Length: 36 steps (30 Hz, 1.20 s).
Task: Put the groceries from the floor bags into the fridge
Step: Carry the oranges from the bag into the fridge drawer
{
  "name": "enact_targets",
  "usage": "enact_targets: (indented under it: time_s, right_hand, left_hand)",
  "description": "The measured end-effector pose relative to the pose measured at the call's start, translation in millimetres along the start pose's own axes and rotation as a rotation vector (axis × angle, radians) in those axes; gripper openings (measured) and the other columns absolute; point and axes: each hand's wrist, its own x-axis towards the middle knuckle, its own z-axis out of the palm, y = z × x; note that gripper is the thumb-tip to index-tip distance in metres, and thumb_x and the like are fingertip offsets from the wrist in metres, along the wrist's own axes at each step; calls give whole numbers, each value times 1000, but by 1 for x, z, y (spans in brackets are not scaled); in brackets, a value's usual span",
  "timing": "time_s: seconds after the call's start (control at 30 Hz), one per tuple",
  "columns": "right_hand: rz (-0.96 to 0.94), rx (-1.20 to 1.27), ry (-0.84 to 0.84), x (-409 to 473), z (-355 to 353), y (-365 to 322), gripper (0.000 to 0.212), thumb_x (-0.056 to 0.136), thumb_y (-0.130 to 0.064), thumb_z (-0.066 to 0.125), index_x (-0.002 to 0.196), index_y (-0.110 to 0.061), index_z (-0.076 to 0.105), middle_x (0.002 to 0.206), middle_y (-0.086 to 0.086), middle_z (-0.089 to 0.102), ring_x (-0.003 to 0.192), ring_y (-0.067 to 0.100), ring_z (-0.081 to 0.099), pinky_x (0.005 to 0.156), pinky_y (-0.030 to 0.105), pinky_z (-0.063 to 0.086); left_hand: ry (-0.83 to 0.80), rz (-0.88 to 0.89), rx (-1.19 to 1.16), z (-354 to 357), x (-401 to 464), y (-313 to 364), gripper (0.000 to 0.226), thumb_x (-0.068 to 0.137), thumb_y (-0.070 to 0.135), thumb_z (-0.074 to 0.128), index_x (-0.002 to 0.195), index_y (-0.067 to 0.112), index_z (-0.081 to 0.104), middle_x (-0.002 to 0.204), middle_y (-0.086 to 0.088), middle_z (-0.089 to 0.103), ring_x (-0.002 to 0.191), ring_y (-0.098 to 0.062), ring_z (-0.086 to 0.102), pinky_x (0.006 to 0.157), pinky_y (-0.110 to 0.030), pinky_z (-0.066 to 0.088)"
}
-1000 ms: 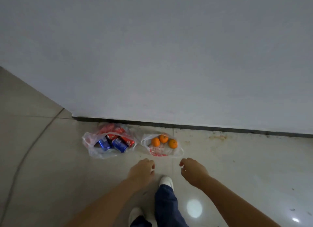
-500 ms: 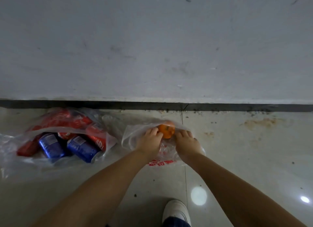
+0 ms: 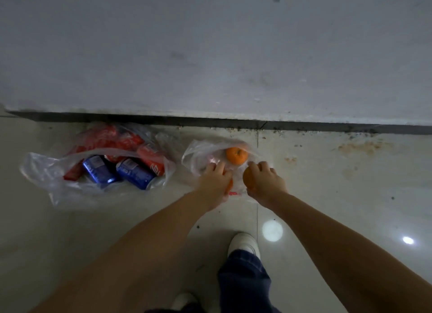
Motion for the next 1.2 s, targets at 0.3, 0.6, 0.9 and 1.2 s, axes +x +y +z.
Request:
enact_targets:
  time_s: [0.3,0.6,0.9,1.2]
  right_hand:
    - [107,148,6,-190,-125,-29,68,84,-27,63,140,-24,26,139,8,34,121,31,42,89,36,46]
    - [298,281,189,-381,-215,-22,70,86,-36,60,143,-26,21,141,8,32,121,29,42,92,35,47]
    - [693,470,411,-644,-223,37,71,85,-34,61,144,-25,22,139,10,33,122,32,41,92,40,47]
    - [1125,551,608,-938,-164,124,78,80,-33,65,146,-23,23,138,11,36,123,34,40,96,43,45]
  left_hand:
    - [-66,-5,-112,-172,-130,89,51,83,29,62,128,17,40,142,-9,26,130,-28,31,94,-35,49]
    - [12,213,111,-320,-218,186,65,84,33,61,139,22,28,143,-6,24,131,-26,28,97,-37,43]
    - [21,685,352,-403,-296,363,62,81,32,63,136,18,39,140,-8,32,129,-28,33,88,-37,48]
    - [94,1146,349,-374,-428,649,65,81,36,63,138,23,34,141,-4,28,127,-25,32,88,-36,52]
